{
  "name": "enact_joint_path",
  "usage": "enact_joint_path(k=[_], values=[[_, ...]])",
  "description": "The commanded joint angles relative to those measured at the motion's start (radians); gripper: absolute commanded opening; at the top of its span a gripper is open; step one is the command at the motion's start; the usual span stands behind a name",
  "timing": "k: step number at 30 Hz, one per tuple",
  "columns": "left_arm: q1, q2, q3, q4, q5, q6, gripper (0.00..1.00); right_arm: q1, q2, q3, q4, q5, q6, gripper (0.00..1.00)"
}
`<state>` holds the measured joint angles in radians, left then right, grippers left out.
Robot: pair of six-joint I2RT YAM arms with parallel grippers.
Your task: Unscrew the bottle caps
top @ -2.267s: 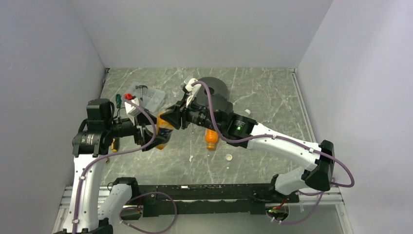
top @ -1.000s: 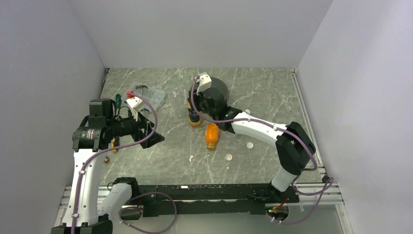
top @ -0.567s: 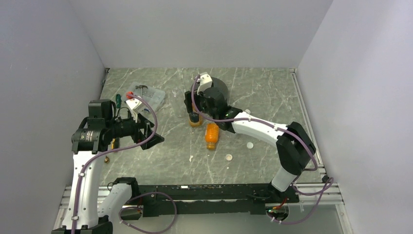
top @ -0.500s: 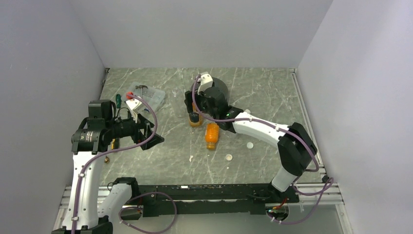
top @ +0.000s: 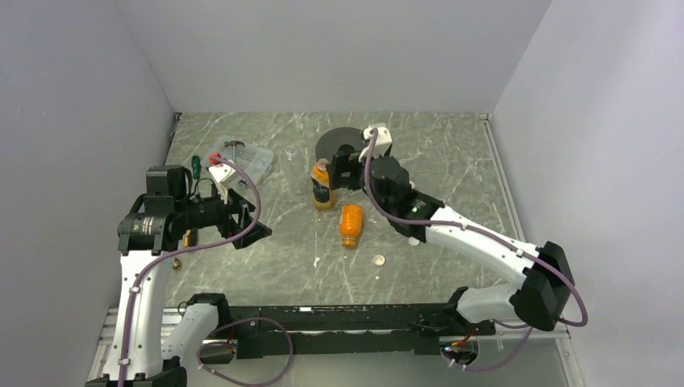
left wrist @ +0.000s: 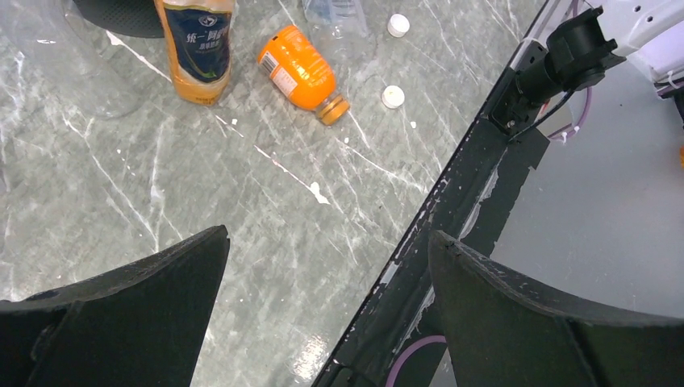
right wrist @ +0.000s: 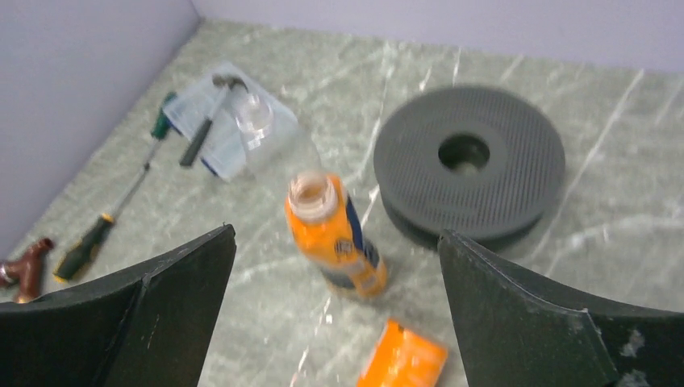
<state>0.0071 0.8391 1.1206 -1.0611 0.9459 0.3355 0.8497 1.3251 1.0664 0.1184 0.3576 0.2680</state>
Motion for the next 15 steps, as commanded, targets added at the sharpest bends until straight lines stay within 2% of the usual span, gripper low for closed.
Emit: enact_joint_path(k=[1,6,15], values=[[0.001,0.012,0.049,0.000,0.047,0.014,0.99,0.091,-0.030,-0.122,-0.126,0.158,0.125,1.00],[0.001,0.024,0.060,-0.001,0.053,0.012,1.00,0.184,0.045,-0.177,-0.200,0.248,0.223,1.00],[0.001,0.024,0.079,-0.026,0.058,0.021,0.99,0.192,0.189,-0.186,-0.193,0.314,0.227,1.00]])
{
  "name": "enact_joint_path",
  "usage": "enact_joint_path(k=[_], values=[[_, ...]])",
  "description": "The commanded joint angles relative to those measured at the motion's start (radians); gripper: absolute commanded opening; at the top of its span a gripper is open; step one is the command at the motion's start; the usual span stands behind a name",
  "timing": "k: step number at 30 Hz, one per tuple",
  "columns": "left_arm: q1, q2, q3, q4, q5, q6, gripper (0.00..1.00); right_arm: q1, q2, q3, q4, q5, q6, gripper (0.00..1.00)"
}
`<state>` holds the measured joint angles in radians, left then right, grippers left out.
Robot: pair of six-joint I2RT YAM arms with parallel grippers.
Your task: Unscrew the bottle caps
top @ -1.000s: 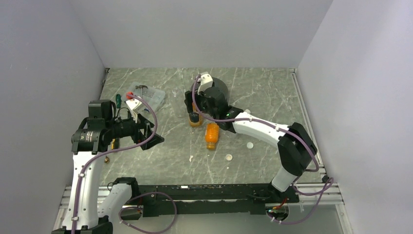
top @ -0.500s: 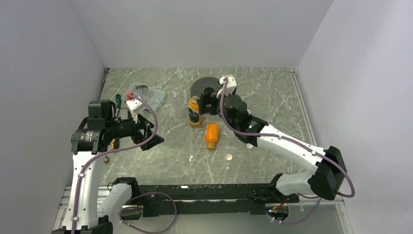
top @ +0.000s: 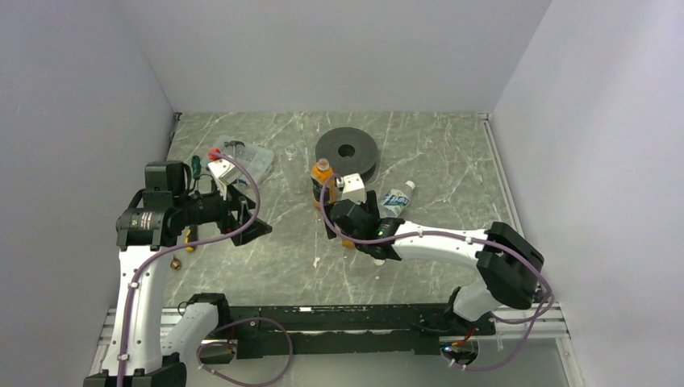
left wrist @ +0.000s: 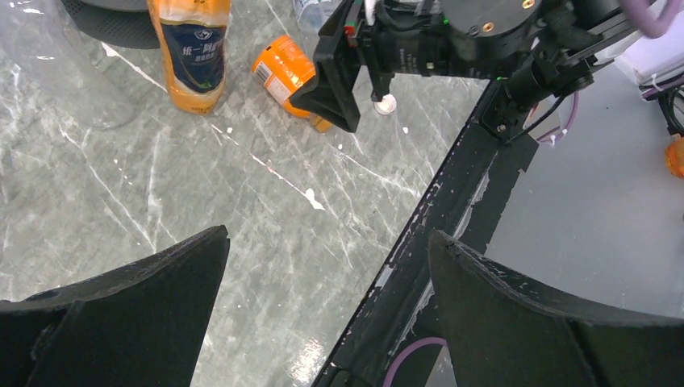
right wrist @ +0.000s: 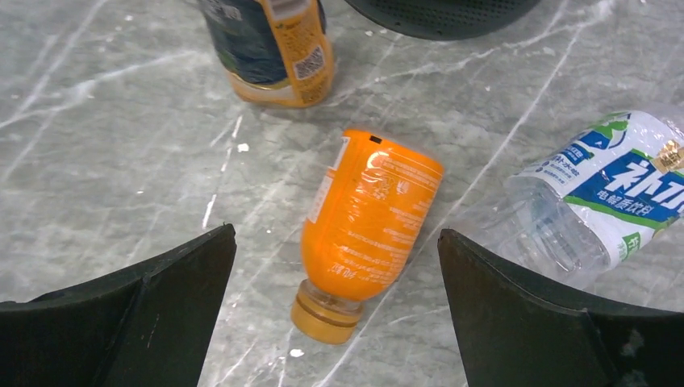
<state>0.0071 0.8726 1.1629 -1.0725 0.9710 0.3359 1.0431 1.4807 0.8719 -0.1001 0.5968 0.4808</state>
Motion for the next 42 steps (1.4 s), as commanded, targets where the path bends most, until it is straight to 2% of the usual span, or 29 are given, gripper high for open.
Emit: enact_joint_path(k=[1,9,13,19,23,25,32,38,42], values=[[0.001,-0.014,0.037,-0.017,0.031,0.024,1.00,-0.004,0.050,0.009,0.030,0.077,0.011,1.00],[0.002,-0.006,0.064,-0.045,0.046,0.048,0.99,-0.031,0.193,0.027,0.070,0.048,0.012,0.99],[0.001,-0.004,0.067,-0.053,0.053,0.056,0.99,-0.036,0.218,0.030,0.088,0.016,0.017,0.92],[0.001,-0.016,0.068,-0.052,0.070,0.067,0.99,-0.022,0.204,-0.007,0.116,-0.046,0.048,0.69],[0.001,-0.015,0.066,-0.055,0.083,0.080,0.99,0.007,0.172,-0.044,0.127,-0.070,0.065,0.47],[0.001,-0.014,0.067,-0.059,0.087,0.084,0.99,0.020,0.149,-0.056,0.115,-0.074,0.078,0.40],[0.001,-0.023,0.053,-0.067,0.098,0.125,0.99,0.073,-0.015,-0.090,0.045,-0.151,0.088,0.37],[0.001,-0.062,0.035,-0.064,0.131,0.205,0.99,0.098,-0.210,-0.079,-0.008,-0.362,0.054,0.36],[0.001,-0.104,0.038,-0.066,0.140,0.313,0.99,0.102,-0.317,-0.029,-0.038,-0.488,0.030,0.36]])
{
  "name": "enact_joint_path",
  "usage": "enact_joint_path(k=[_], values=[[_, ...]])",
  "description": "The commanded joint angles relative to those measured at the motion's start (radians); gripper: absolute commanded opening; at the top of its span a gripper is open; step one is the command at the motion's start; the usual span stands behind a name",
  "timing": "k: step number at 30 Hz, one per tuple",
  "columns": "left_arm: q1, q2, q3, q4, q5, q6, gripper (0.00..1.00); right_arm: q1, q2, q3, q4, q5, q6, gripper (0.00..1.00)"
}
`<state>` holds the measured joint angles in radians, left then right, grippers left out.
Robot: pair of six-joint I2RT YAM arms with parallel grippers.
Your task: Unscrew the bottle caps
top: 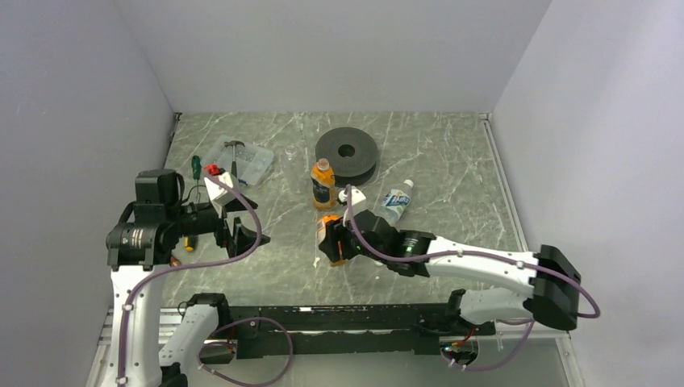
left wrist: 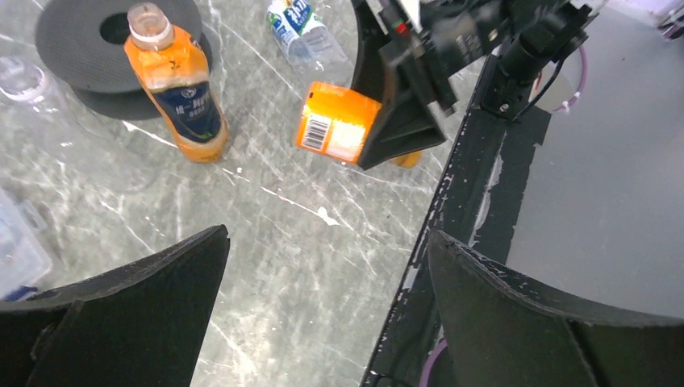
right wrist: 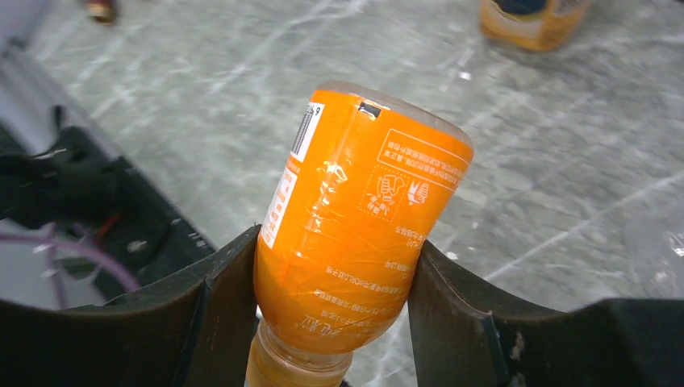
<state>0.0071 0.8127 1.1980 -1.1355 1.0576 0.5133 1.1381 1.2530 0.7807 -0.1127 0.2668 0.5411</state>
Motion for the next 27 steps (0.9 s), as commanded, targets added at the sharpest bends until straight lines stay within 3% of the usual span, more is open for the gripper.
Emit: enact_joint_path(k=[1,5,11,16,23,27], values=[[0.001,-0.055,0.005,-0.006,0.054,0.171,1.00,0.008,-0.105,0.081,-0.038,-0.179,-0.035,0.36],[0.001,-0.109,0.020,0.000,0.052,0.324,0.99,0.008,-0.106,0.195,-0.084,-0.288,-0.056,0.34],[0.003,-0.211,0.010,-0.028,0.016,0.766,0.99,0.006,0.005,0.448,-0.129,-0.509,-0.067,0.34],[0.009,-0.298,-0.054,0.064,-0.006,1.020,0.99,-0.007,0.133,0.654,-0.211,-0.651,-0.083,0.34],[0.047,-0.354,-0.128,0.093,0.023,1.234,0.99,-0.046,0.253,0.774,-0.243,-0.830,-0.034,0.33],[0.093,-0.376,-0.161,0.099,0.072,1.263,0.99,-0.046,0.300,0.830,-0.257,-0.880,-0.031,0.33]])
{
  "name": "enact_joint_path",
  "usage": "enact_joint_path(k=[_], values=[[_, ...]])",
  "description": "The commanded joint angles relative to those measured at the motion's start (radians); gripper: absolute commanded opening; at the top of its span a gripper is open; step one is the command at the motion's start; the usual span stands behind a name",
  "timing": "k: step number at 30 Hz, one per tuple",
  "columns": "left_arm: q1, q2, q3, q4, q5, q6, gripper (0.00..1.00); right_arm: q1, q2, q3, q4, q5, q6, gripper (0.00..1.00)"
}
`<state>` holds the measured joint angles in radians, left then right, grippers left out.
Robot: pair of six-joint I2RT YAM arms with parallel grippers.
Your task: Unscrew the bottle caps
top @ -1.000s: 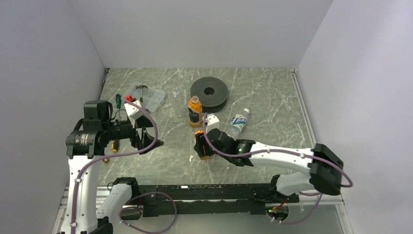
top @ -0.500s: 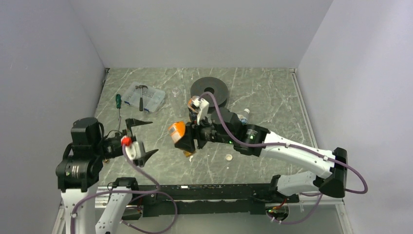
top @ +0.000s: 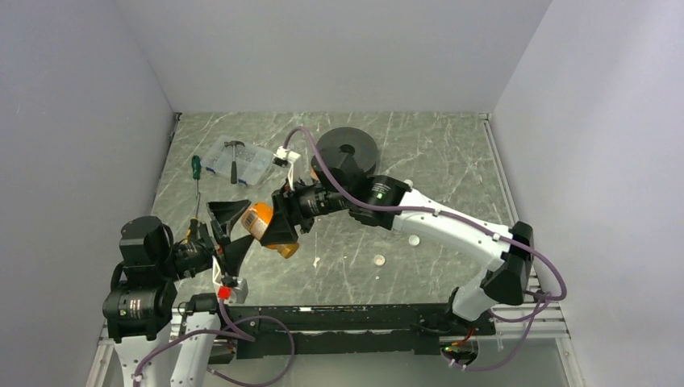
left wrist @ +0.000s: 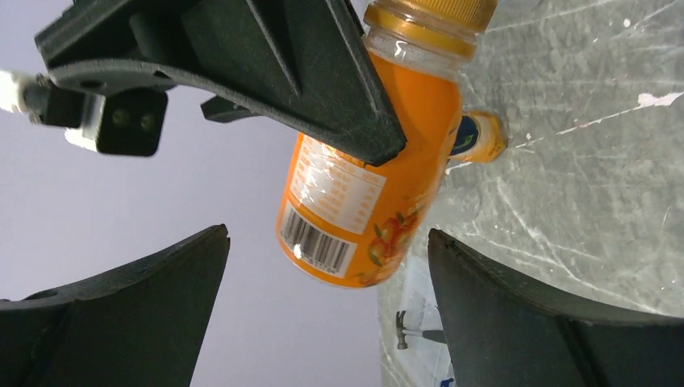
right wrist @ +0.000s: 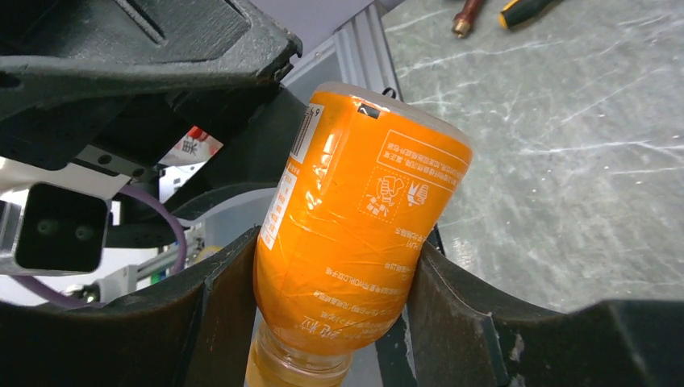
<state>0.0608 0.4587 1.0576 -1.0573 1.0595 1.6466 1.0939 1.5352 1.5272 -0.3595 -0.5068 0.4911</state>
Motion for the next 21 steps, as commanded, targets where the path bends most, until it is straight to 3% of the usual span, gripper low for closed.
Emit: enact_joint_path(k=[1,4,12,18,21], values=[[0.052,-0.022,-0.022,-0.006,0.084,0.154,0.99,-0.002,0.029,0.095,-0.012,-0.115,0.022,0.33],[0.095,-0.004,-0.011,-0.116,0.121,0.273,0.99,-0.002,0.056,0.123,-0.003,-0.141,0.031,0.32],[0.156,0.017,0.003,-0.225,0.156,0.396,0.95,-0.002,0.151,0.202,0.011,-0.202,0.056,0.31],[0.164,0.032,0.013,-0.257,0.132,0.439,0.78,-0.005,0.205,0.254,-0.023,-0.241,0.039,0.31],[0.164,0.031,0.004,-0.266,0.118,0.445,0.71,-0.015,0.207,0.254,-0.028,-0.248,0.031,0.36]])
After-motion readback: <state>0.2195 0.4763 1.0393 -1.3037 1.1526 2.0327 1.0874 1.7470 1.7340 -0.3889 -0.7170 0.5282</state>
